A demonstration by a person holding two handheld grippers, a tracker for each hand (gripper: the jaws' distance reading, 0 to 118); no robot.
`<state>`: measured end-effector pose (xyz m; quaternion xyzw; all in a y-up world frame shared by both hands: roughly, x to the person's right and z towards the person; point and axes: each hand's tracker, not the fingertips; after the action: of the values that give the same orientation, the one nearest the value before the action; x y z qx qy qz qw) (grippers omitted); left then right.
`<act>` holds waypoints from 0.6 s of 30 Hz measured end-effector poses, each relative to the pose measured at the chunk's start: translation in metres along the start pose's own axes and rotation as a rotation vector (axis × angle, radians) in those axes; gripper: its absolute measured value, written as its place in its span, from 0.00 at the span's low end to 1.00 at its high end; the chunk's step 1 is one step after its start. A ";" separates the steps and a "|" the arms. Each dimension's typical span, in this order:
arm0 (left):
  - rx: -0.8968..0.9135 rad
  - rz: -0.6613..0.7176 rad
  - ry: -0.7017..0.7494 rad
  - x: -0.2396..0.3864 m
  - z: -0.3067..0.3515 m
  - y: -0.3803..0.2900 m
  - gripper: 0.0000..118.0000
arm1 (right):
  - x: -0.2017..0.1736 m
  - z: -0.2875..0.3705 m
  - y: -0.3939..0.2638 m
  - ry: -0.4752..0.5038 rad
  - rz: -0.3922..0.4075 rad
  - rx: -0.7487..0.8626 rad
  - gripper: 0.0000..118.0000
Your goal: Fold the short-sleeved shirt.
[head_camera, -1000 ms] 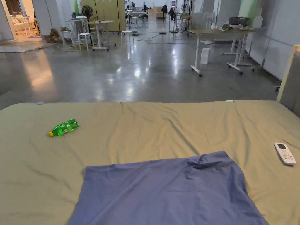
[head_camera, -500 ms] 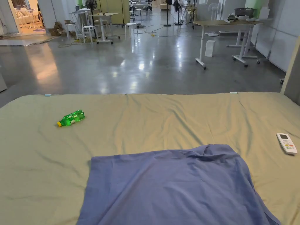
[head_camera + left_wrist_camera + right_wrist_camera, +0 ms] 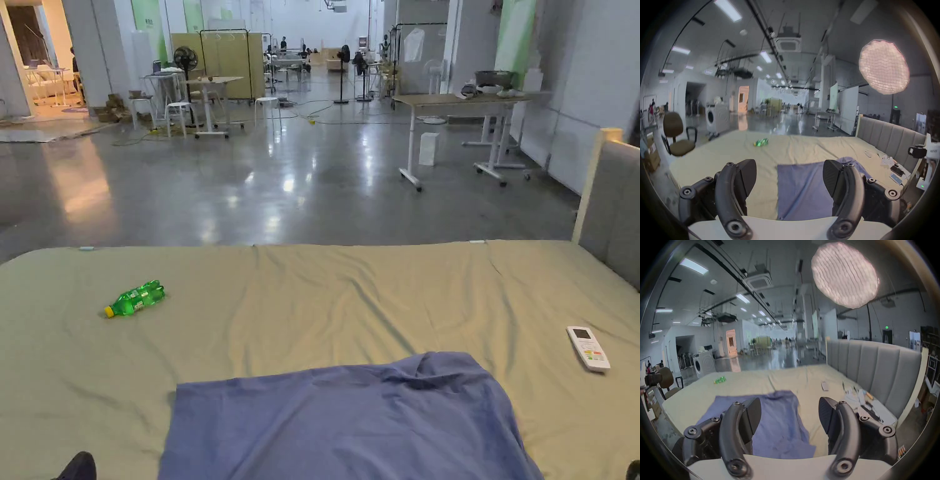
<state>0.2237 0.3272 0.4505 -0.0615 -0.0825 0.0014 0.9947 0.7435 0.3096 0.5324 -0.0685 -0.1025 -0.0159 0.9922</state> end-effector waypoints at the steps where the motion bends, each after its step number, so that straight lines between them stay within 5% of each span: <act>1: 0.032 -0.006 -0.019 0.008 0.003 0.004 0.69 | -0.005 0.001 0.004 0.004 0.006 0.018 0.65; 3: 0.052 -0.009 -0.075 0.016 0.002 0.008 0.57 | -0.017 0.002 0.009 0.012 0.055 0.076 0.60; 6: 0.039 -0.013 -0.081 0.032 -0.001 0.011 0.16 | -0.031 0.004 0.008 -0.005 0.092 0.103 0.17; 8: -0.024 -0.026 -0.134 0.040 -0.004 0.013 0.01 | -0.036 0.005 0.008 0.001 0.083 0.108 0.06; 11: -0.010 -0.019 -0.136 0.046 0.000 0.004 0.00 | -0.040 0.005 0.004 0.015 0.036 0.074 0.00; 12: -0.027 -0.032 -0.138 0.048 0.001 0.002 0.00 | -0.042 0.005 0.006 0.013 0.082 0.110 0.00; 14: -0.033 -0.054 -0.123 0.052 0.001 0.001 0.00 | -0.042 0.000 0.001 0.026 0.008 0.032 0.00; 18: -0.037 -0.016 -0.136 0.046 -0.003 0.001 0.00 | -0.042 -0.002 0.001 0.032 0.030 0.047 0.00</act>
<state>0.2698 0.3287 0.4554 -0.0788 -0.1503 -0.0038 0.9855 0.7024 0.3107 0.5217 -0.0463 -0.0861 0.0002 0.9952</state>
